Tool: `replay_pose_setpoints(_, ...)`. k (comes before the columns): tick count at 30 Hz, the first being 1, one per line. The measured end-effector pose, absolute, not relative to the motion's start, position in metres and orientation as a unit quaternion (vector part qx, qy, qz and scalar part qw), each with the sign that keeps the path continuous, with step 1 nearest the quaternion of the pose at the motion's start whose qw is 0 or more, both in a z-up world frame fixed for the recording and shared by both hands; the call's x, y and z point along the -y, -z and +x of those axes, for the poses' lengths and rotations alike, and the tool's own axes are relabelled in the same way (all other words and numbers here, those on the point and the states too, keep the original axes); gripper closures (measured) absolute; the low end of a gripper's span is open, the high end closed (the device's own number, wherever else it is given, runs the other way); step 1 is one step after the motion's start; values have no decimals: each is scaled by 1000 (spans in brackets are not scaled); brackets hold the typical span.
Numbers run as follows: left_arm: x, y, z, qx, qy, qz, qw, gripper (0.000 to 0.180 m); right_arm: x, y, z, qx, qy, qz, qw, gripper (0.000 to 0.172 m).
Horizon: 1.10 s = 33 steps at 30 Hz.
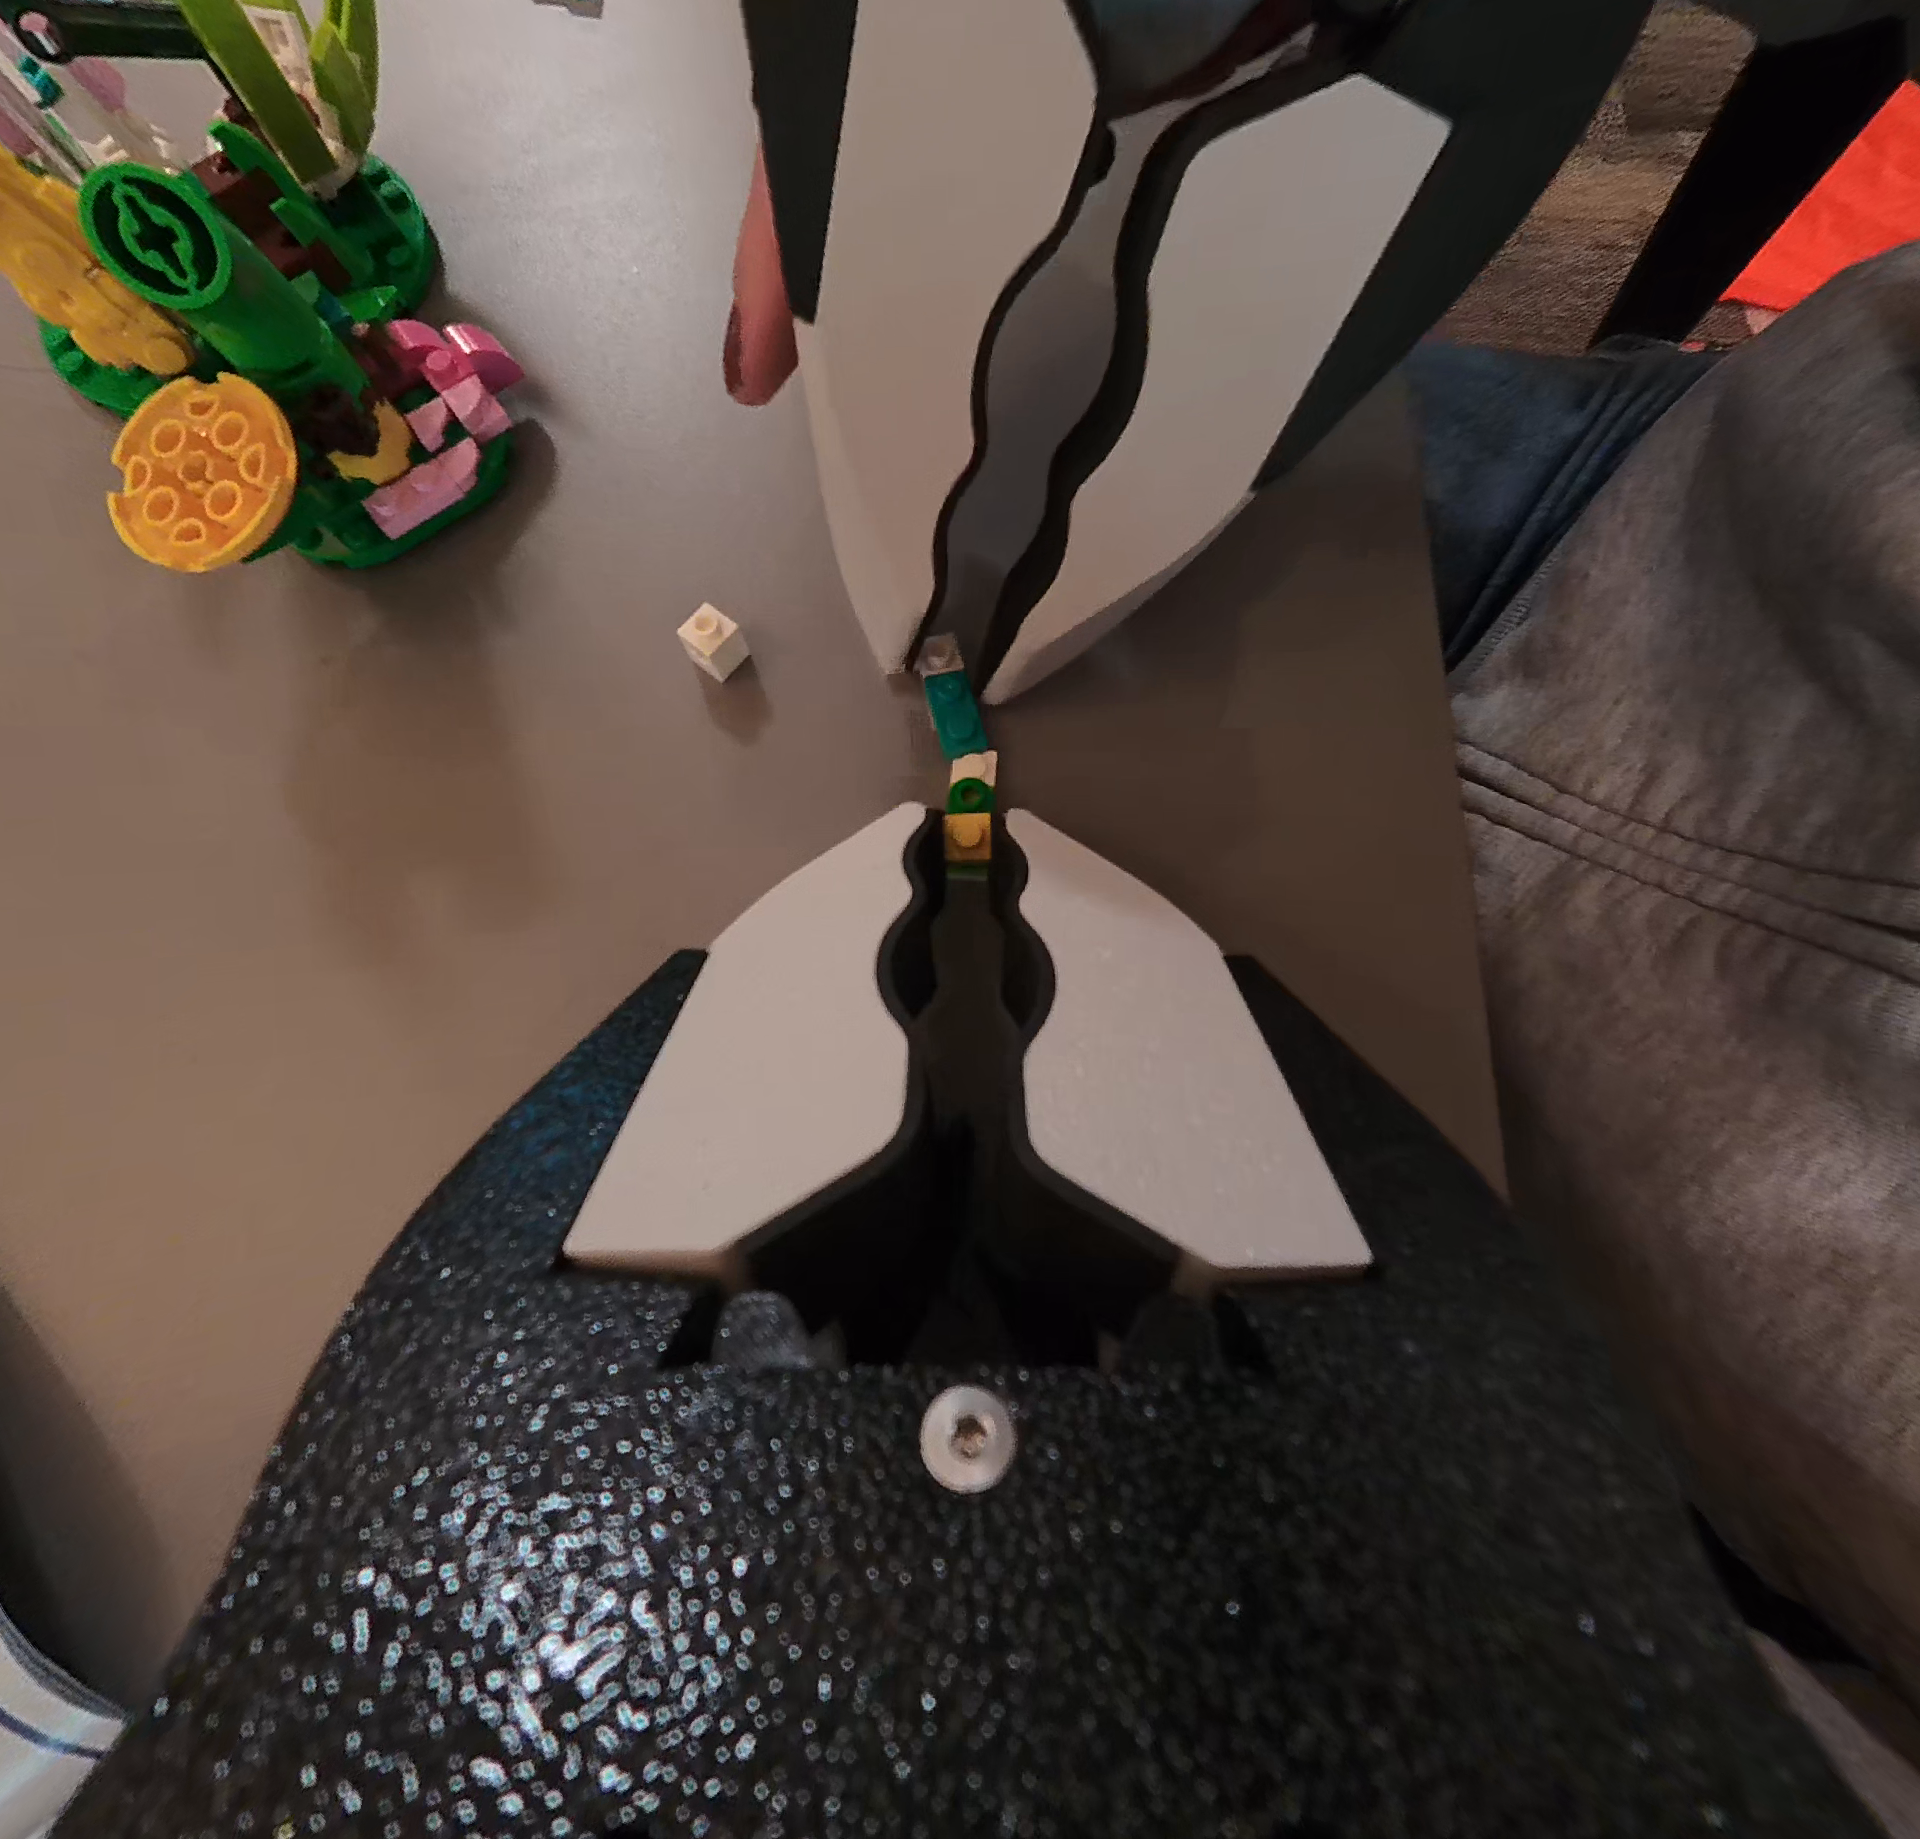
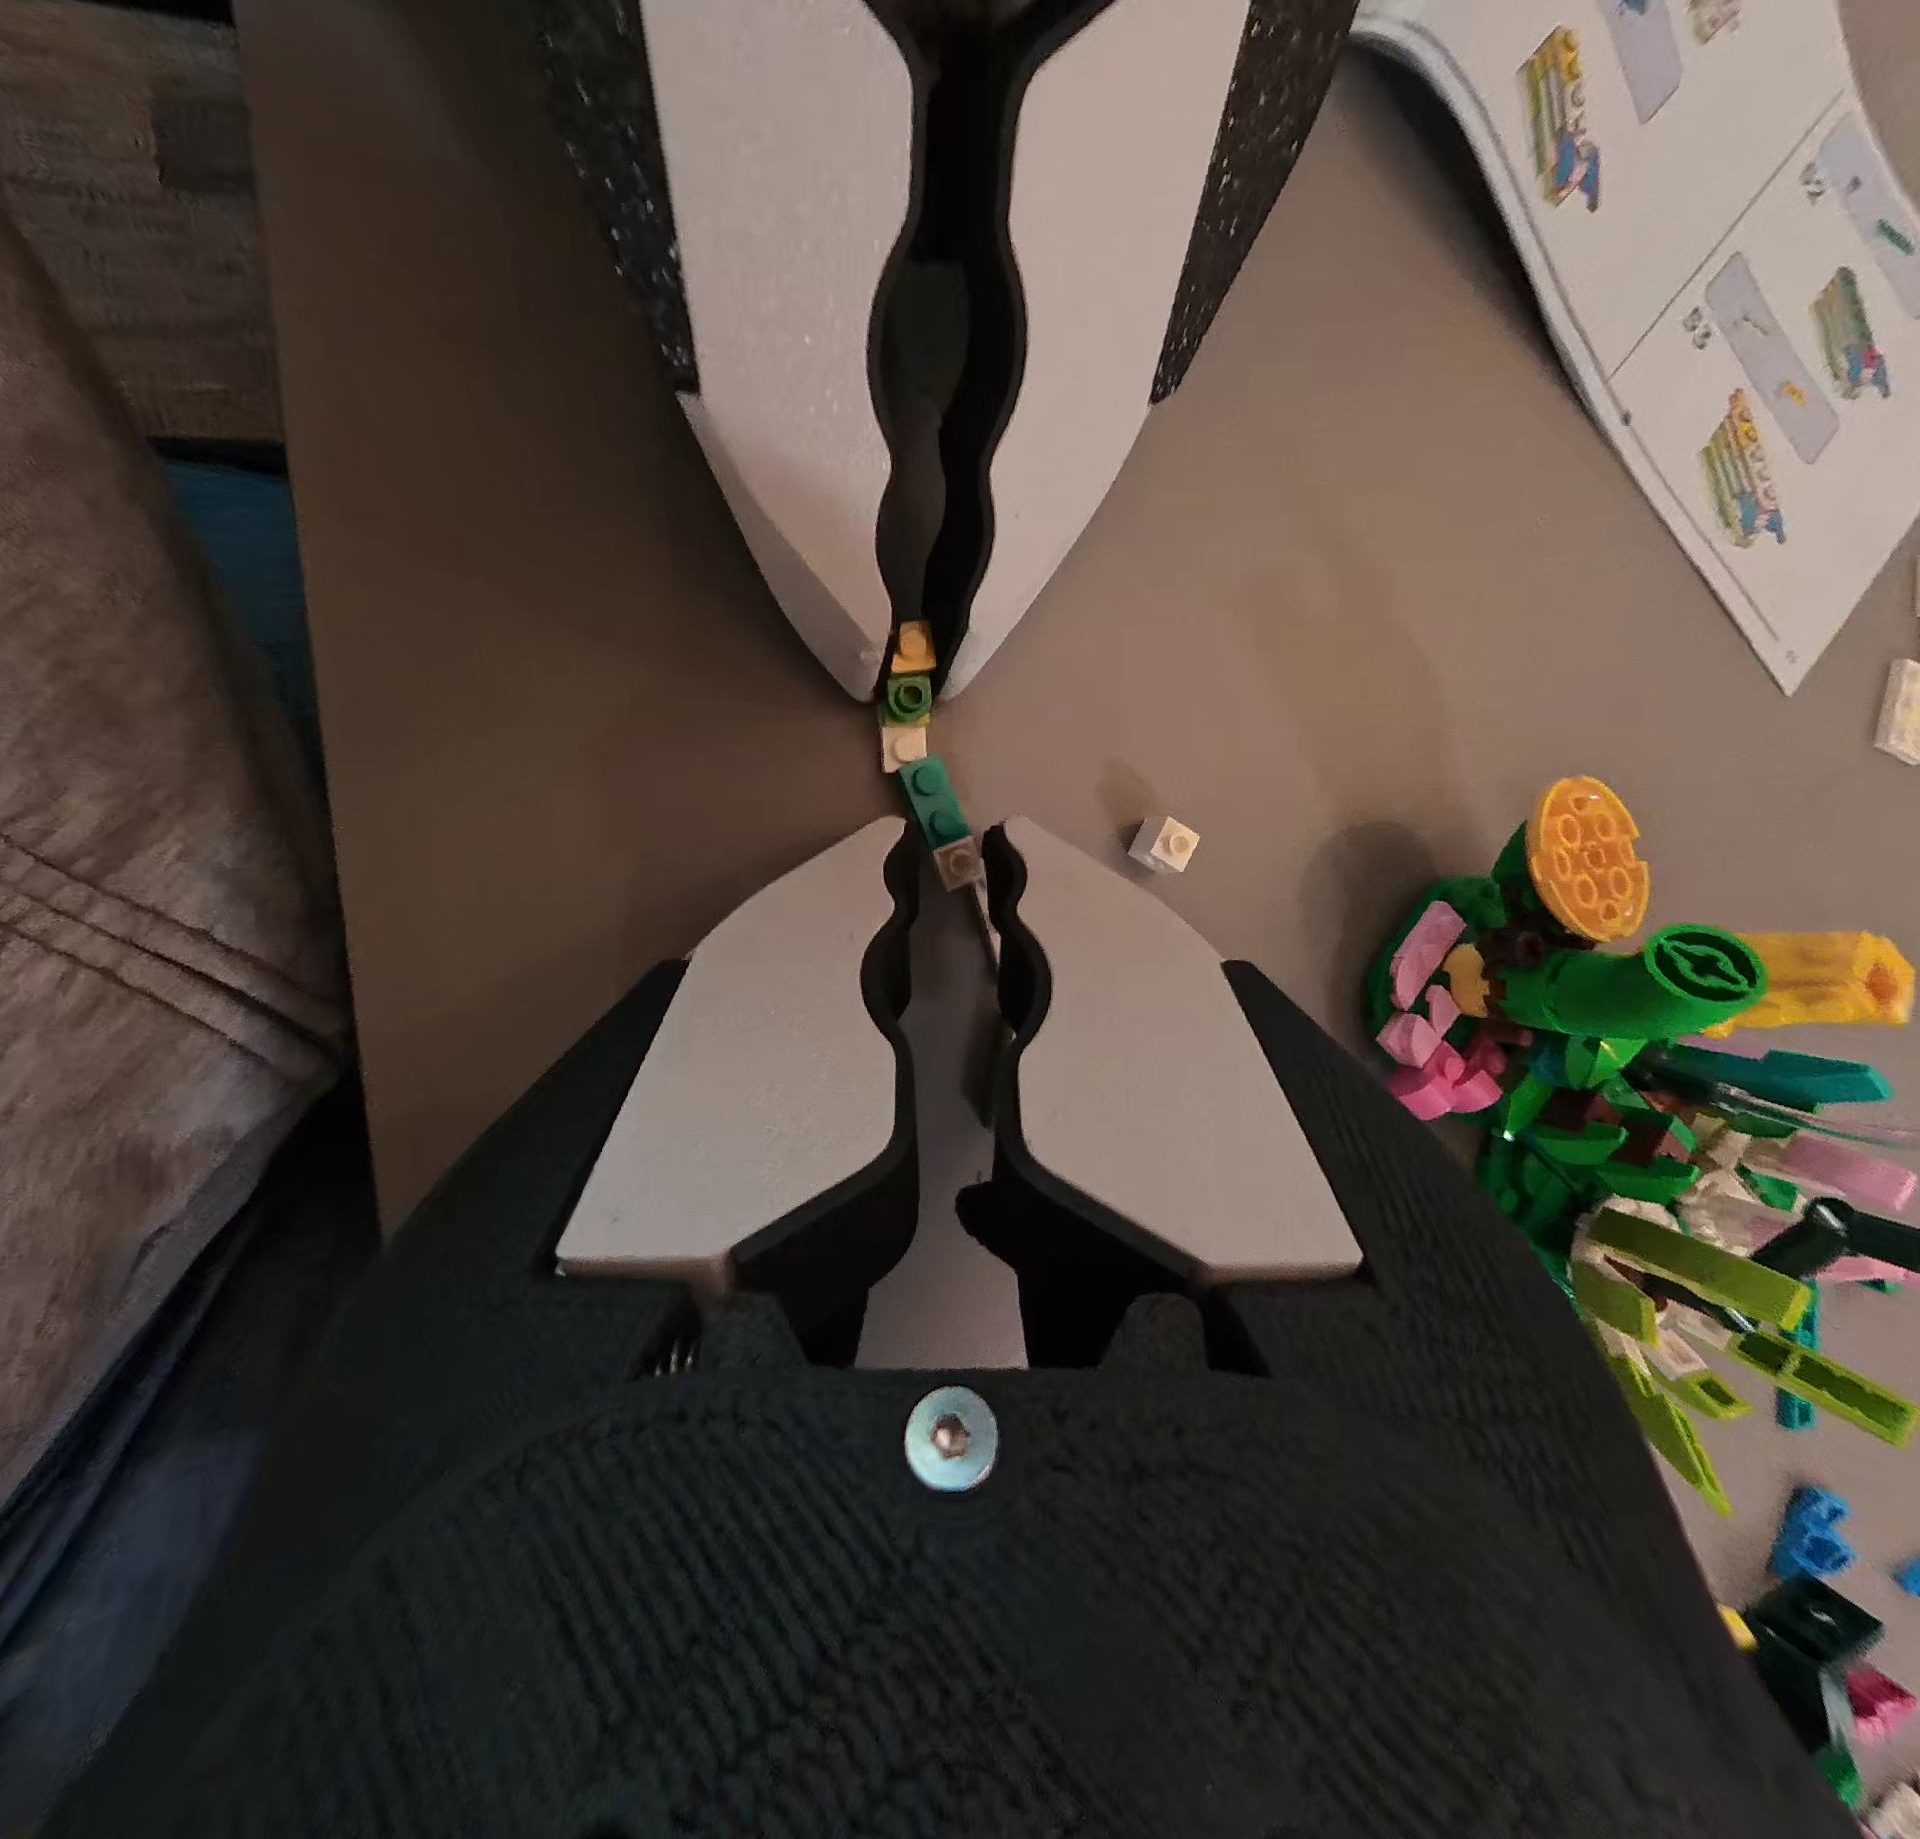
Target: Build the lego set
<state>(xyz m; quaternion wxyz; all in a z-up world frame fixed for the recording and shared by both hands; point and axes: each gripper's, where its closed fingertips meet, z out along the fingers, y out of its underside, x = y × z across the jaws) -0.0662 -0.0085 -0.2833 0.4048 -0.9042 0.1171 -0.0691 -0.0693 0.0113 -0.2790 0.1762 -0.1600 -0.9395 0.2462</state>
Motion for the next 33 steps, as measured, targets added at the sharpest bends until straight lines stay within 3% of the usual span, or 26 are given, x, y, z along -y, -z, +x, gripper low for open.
replay_pose_setpoints(1,9,283,-66,-118,69,-904,405,172,-11,280,-69,942,-243,-159,171,162)
replay_pose_setpoints(7,9,281,-77,-125,23,-899,418,172,-11,273,-72,939,-241,-133,208,164)
replay_pose_setpoints(13,3,228,-102,-148,-150,-810,548,172,-12,218,-94,861,-163,28,481,166)
replay_pose_setpoints(16,3,212,-101,-167,-197,-779,571,172,-11,205,-97,820,-87,109,555,166)
replay_pose_setpoints(22,7,229,-105,-198,-234,-795,523,172,-13,234,-95,842,-66,112,523,165)
replay_pose_setpoints(29,21,219,-113,-210,-278,-772,531,172,-3,259,-103,878,-59,106,464,165)
replay_pose_setpoints(33,25,219,-114,-220,-288,-766,531,172,1,264,-95,918,-144,22,369,148)
